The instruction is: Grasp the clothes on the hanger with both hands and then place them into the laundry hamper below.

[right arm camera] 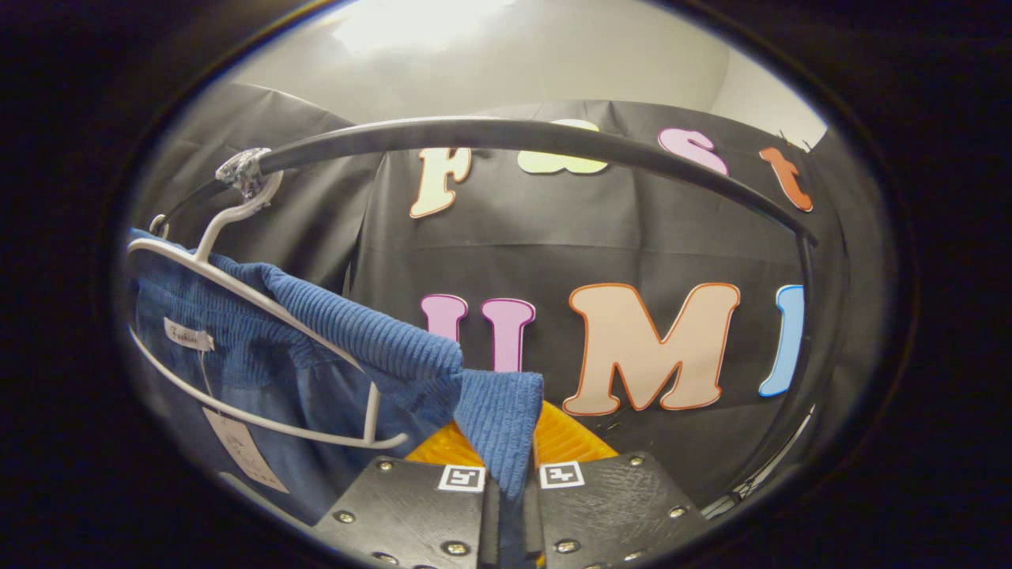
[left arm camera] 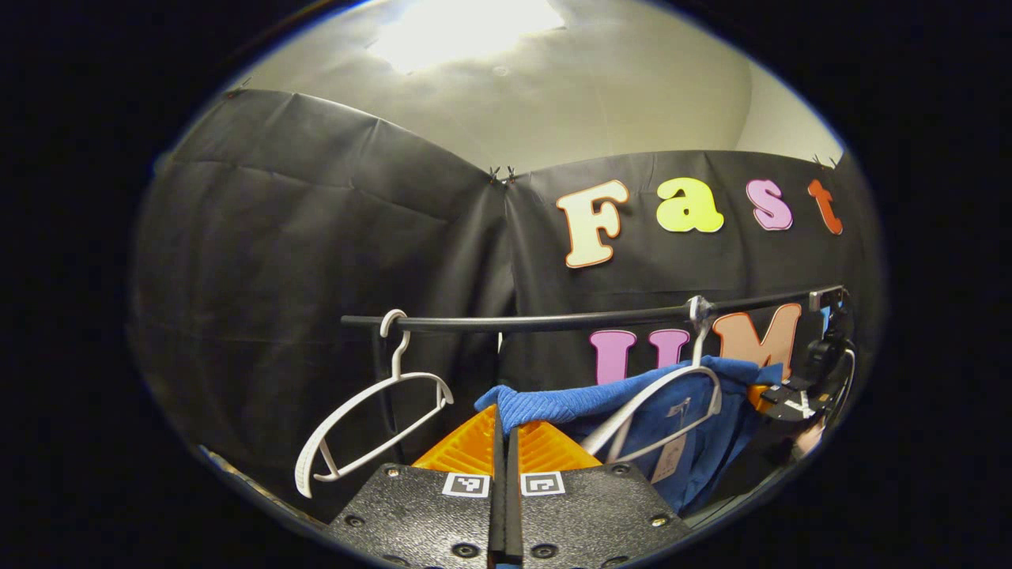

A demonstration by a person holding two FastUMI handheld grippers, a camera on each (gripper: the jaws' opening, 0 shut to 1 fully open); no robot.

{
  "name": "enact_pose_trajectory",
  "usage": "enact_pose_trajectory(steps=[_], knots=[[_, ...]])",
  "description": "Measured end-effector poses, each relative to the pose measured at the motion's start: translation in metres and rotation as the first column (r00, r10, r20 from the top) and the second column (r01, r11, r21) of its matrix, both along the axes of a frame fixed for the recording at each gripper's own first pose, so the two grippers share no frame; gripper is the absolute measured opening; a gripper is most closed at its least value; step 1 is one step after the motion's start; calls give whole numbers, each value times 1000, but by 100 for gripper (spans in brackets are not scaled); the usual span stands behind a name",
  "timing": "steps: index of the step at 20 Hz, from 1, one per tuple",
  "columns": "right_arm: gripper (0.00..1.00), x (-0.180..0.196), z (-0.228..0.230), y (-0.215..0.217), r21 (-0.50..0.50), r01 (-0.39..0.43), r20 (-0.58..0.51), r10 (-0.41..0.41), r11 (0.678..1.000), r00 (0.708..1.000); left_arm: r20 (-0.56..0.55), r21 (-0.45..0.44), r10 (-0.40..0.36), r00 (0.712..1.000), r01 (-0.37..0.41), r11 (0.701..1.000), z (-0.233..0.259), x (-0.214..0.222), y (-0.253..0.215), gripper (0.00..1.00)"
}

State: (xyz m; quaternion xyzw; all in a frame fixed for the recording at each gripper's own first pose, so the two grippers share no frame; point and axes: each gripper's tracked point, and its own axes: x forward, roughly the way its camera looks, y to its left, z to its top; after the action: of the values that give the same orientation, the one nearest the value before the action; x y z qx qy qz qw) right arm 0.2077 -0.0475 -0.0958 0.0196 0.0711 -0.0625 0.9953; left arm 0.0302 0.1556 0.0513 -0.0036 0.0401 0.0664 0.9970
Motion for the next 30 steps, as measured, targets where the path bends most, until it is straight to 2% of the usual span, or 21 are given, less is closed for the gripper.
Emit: enact_pose_trajectory(steps=[5,12,19,30], knots=[[11,11,-5,1,-9,-1,1,1,1000,1000,-22,-66,-14,1000,12,998,-23,9,11,0],[11,32,-18,-1,-10,8,-15,-8,1000,1000,-2,-62,-56,998,56,996,-43,21,8,0],[11,45,-53,5,5,-14,-84,14,1000,996,-29,-158,-66,997,60,986,-73,23,2,0],[11,21,-111,3,33,-26,-205,32,999,978,-137,-112,-52,989,36,993,-120,4,-14,0]])
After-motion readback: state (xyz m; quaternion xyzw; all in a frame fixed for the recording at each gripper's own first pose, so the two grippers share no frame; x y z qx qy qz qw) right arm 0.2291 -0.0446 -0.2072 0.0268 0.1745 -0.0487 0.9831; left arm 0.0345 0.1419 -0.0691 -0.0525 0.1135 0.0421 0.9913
